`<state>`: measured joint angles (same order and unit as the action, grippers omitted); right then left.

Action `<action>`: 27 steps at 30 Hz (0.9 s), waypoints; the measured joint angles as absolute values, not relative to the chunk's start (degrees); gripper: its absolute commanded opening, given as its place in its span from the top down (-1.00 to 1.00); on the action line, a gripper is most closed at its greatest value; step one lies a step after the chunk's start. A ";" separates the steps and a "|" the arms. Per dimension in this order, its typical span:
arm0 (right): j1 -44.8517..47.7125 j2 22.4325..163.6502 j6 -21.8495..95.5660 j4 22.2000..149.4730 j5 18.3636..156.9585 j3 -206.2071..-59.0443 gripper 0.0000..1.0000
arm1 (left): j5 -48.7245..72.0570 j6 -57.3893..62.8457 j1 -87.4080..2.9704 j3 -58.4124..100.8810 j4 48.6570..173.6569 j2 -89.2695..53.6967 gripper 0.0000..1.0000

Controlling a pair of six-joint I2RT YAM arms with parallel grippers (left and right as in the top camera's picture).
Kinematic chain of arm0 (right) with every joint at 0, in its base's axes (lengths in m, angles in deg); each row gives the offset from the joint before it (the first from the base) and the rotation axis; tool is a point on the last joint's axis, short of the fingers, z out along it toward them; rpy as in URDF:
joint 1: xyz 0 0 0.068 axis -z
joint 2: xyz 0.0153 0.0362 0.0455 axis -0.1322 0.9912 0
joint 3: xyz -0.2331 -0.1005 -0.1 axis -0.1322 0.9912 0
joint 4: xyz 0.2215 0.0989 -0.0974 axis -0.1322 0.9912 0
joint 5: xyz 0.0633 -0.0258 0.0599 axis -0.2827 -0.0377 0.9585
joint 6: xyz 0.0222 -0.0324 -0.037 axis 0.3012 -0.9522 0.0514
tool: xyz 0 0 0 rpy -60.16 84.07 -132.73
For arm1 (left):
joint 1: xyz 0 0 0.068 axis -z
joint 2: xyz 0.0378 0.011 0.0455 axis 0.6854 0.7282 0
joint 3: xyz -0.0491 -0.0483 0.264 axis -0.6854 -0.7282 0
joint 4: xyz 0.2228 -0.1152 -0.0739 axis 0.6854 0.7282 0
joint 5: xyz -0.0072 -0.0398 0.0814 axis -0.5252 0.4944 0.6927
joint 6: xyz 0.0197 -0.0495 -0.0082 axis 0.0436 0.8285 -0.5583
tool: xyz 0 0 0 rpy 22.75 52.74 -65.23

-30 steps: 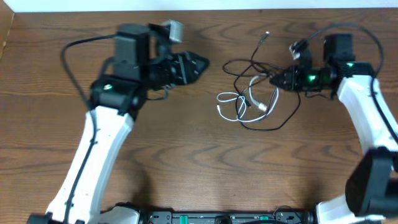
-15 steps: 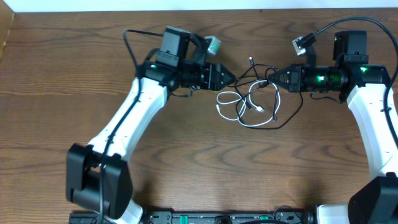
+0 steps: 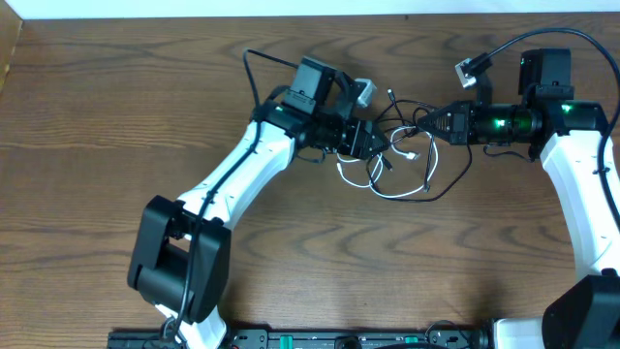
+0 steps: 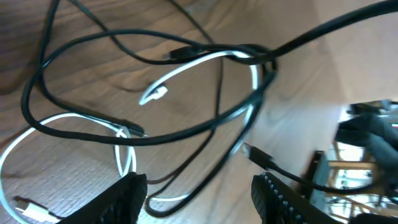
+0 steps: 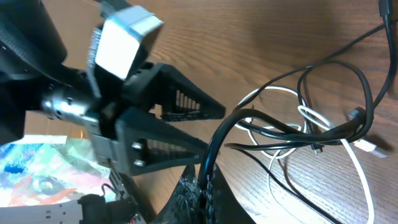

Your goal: Untangle cables

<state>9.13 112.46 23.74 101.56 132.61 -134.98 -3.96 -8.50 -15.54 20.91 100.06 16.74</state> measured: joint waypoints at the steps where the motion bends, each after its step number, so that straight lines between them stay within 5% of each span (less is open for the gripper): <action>1: 9.13 112.46 23.74 101.65 132.61 -134.98 0.98 | -3.15 -8.50 -15.21 20.91 100.00 17.02 -0.17; 7: 9.13 112.46 23.74 101.67 132.61 -134.98 0.98 | -0.07 -8.50 -13.05 20.91 99.12 20.15 0.00; 9: 9.13 112.46 23.74 101.67 132.61 -134.98 0.98 | 0.48 -8.56 -12.29 20.91 98.84 21.04 0.44; 10: 9.13 112.46 23.74 101.67 132.57 -134.98 0.98 | 0.74 -8.91 -11.89 20.91 98.62 21.28 0.83; 14: 9.09 112.46 25.21 102.48 128.57 -134.98 0.98 | 3.34 -8.65 -10.58 20.91 98.05 21.37 0.85; 19: 9.03 112.46 34.63 107.60 107.56 -134.98 0.98 | 6.40 -6.38 -12.29 20.88 101.92 19.36 0.85; 27: 9.03 112.57 43.13 108.73 82.12 -134.56 0.98 | 18.66 -4.63 -16.83 21.04 108.65 -1.67 0.85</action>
